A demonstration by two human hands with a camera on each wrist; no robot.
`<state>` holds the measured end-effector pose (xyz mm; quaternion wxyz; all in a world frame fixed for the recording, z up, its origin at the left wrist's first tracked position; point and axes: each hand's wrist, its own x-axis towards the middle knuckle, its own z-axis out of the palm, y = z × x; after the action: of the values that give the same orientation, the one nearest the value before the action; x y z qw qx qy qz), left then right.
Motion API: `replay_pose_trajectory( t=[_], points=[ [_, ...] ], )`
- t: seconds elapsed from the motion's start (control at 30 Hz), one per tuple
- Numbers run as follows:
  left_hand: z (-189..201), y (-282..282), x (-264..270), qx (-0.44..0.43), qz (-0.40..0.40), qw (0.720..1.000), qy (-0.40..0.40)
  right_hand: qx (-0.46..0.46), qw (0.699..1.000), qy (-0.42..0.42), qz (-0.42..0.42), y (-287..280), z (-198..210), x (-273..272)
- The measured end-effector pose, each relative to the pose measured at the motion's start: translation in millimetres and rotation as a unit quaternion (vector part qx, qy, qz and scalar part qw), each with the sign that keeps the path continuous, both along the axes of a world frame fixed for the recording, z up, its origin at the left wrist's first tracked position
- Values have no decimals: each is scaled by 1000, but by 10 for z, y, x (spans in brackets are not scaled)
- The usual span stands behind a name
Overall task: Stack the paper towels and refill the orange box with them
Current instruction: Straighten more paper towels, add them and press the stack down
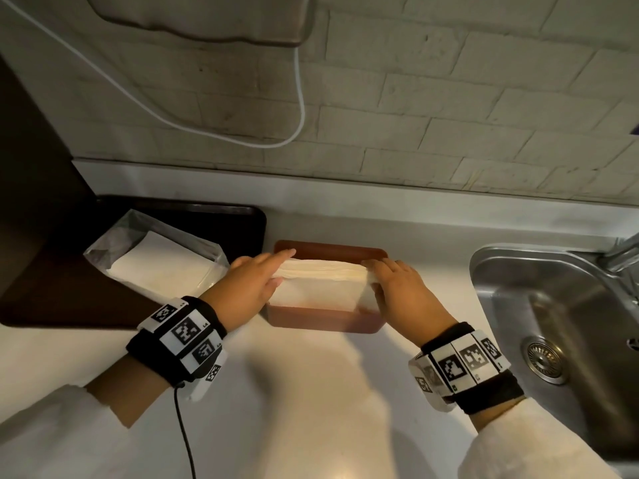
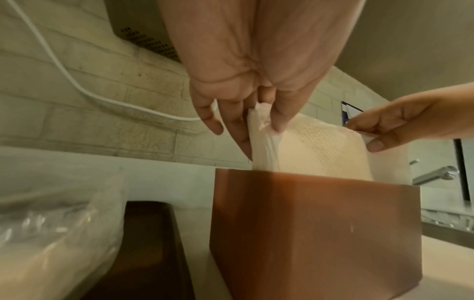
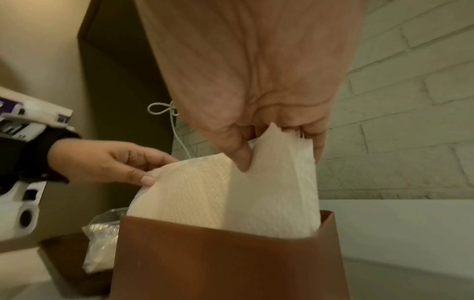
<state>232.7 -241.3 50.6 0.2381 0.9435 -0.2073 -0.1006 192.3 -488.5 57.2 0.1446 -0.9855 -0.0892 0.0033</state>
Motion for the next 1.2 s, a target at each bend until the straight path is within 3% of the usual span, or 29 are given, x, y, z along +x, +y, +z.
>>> replay_pose_trajectory(
  t=[0.2,0.37,0.43,0.6,0.77,0.9,1.0,1.2],
  points=[
    [-45,34,83,-132,13,991,13,54,998,34,-11,-103,86,144],
    [-12,-57,452,-173,47,983,51,238,963,100,-76,-255,198,477],
    [-36,-83,543,-161,47,984,60,215,966,116,-80,-324,146,590],
    [-167,-70,633,-6,27,999,16,156,981,102,-51,-335,-51,676],
    [-254,-69,714,38,8,999,17,100,987,126,-29,-335,-144,737],
    [-224,-80,722,64,-15,998,-7,88,977,189,48,-389,-97,714],
    [-173,-111,696,71,-33,996,-29,-13,977,202,72,-369,-83,679],
    [-118,-114,648,105,-38,993,-43,-153,974,146,85,-334,-92,650]
  ],
)
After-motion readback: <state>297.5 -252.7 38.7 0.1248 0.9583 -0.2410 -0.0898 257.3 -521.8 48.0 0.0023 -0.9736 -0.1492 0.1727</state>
